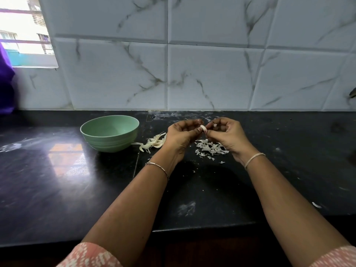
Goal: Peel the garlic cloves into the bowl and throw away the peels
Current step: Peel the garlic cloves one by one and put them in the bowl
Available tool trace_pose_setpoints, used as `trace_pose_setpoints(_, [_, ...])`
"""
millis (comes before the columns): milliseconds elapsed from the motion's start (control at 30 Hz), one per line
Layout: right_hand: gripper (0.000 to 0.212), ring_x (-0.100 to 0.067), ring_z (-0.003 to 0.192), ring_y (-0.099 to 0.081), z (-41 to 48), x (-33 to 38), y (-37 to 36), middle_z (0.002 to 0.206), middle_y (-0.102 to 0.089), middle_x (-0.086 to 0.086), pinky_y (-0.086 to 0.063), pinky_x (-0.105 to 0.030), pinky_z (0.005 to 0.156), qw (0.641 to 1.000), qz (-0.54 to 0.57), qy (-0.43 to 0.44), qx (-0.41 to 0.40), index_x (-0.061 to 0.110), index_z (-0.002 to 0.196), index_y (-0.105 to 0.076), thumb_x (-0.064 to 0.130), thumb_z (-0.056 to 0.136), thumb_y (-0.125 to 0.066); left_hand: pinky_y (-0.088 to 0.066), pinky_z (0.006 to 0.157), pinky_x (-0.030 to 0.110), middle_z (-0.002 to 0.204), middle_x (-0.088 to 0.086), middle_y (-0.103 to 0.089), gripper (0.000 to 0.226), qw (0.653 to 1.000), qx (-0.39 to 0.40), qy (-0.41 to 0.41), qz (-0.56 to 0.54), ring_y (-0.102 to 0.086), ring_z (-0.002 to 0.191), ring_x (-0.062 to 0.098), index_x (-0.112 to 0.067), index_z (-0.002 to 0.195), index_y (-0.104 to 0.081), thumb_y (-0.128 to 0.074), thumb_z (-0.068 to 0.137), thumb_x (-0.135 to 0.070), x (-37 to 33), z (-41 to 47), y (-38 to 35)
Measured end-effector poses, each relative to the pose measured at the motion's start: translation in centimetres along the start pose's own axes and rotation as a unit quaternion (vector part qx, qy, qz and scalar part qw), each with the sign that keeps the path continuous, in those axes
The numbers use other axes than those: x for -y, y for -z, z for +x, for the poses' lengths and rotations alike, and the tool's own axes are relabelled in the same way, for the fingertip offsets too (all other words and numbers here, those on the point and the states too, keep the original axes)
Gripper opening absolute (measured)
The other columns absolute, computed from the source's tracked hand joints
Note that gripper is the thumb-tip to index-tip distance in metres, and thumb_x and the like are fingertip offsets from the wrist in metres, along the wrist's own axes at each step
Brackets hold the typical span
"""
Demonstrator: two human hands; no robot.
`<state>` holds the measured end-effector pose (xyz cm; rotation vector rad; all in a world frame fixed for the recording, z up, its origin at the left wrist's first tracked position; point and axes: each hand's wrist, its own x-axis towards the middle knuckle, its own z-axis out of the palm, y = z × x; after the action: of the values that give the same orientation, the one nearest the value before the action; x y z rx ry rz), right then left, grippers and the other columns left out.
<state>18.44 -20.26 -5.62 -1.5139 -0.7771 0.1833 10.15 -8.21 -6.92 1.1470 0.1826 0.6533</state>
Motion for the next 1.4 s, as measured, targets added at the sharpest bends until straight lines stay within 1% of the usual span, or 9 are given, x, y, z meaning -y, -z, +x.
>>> trace_pose_setpoints(100, [0.018,-0.021,0.073,-0.063,-0.08,0.02,-0.18,0.081,-0.066,-0.017,-0.058,-0.025,0.067,1.000,0.018,-0.019,0.014,0.006,0.083,-0.066,-0.012,0.079,-0.069,-0.059,0.072,0.023,0.078,0.006,-0.073,0.020,1.000,-0.004,0.006,0.019,-0.068,0.075,0.016,-0.006,0.089,-0.070,-0.068,0.080,0.012,0.06,0.00,0.12])
trace_pose_setpoints(233, [0.018,-0.019,0.070,-0.065,-0.15,0.22,-0.34,0.079,-0.066,-0.012,-0.058,-0.025,0.069,0.996,0.064,-0.056,0.017,0.006,0.081,-0.066,-0.012,0.080,-0.067,-0.056,0.060,0.019,0.073,0.006,-0.072,0.020,1.000,-0.011,0.005,0.013,-0.070,0.067,0.012,-0.002,0.089,-0.069,-0.067,0.079,0.014,-0.21,-0.15,0.20])
trace_pose_setpoints(467, [0.015,-0.016,0.071,-0.064,0.09,0.20,-0.29,0.077,-0.067,-0.009,-0.058,-0.024,0.071,0.988,0.123,-0.090,-0.017,0.006,0.074,-0.067,-0.008,0.080,-0.070,-0.059,0.072,0.021,0.075,0.007,-0.074,0.017,1.000,0.000,0.009,0.021,-0.070,0.068,0.014,-0.001,0.090,-0.071,-0.069,0.079,0.012,-0.34,-0.18,-0.12])
trace_pose_setpoints(600, [0.014,-0.015,0.067,-0.067,0.15,0.18,-0.43,0.071,-0.069,-0.005,-0.057,-0.020,0.065,0.983,0.156,-0.101,-0.017,0.005,0.074,-0.067,-0.007,0.080,-0.070,-0.057,0.066,0.020,0.072,0.007,-0.073,0.014,0.999,-0.001,0.005,0.034,-0.070,0.066,0.014,-0.003,0.085,-0.071,-0.073,0.077,0.009,-0.47,-0.53,-0.40])
trace_pose_setpoints(800, [0.006,-0.015,0.068,-0.068,0.19,0.13,-0.53,0.077,-0.068,-0.011,-0.056,-0.018,0.064,0.983,0.145,-0.112,-0.022,-0.002,0.080,-0.068,-0.006,0.079,-0.072,-0.058,0.066,0.021,0.074,0.009,-0.073,0.016,0.999,-0.025,0.014,0.028,-0.071,0.067,0.017,0.001,0.087,-0.071,-0.075,0.074,0.009,-0.52,-0.60,-0.42])
trace_pose_setpoints(933, [0.005,-0.016,0.068,-0.069,0.33,-0.01,-0.52,0.078,-0.069,-0.012,-0.056,-0.018,0.062,0.980,0.158,-0.117,-0.018,-0.004,0.081,-0.068,-0.006,0.079,-0.072,-0.060,0.071,0.024,0.076,0.011,-0.073,0.013,0.999,-0.032,0.023,0.018,-0.070,0.069,0.019,0.000,0.085,-0.071,-0.073,0.076,0.010,-0.60,-0.64,-0.32])
trace_pose_setpoints(1233, [0.009,-0.015,0.066,-0.068,0.35,0.08,-0.41,0.080,-0.070,-0.013,-0.055,-0.017,0.060,0.976,0.180,-0.125,-0.004,-0.009,0.090,-0.068,-0.009,0.081,-0.069,-0.060,0.067,0.022,0.072,0.011,-0.072,0.012,0.998,-0.027,0.052,-0.035,-0.070,0.063,0.016,0.002,0.083,-0.068,-0.067,0.080,0.014,-0.92,-0.76,-0.26])
trace_pose_setpoints(1300, [0.008,-0.017,0.069,-0.069,0.30,0.10,-0.41,0.080,-0.071,-0.012,-0.057,-0.018,0.063,0.975,0.183,-0.122,0.001,-0.005,0.087,-0.070,-0.009,0.081,-0.068,-0.059,0.070,0.024,0.072,0.011,-0.071,0.012,0.999,-0.034,0.037,0.002,-0.068,0.063,0.016,-0.001,0.083,-0.069,-0.068,0.081,0.010,-0.80,-0.70,-0.31])
trace_pose_setpoints(1400, [0.008,-0.019,0.070,-0.071,0.20,0.04,-0.44,0.080,-0.072,-0.012,-0.059,-0.022,0.068,0.974,0.198,-0.112,-0.005,-0.002,0.084,-0.068,-0.010,0.081,-0.068,-0.057,0.073,0.033,0.076,0.009,-0.070,0.012,0.987,-0.036,-0.032,0.152,-0.066,0.066,0.017,-0.011,0.085,-0.071,-0.072,0.082,0.001,-0.33,-0.38,-0.32])
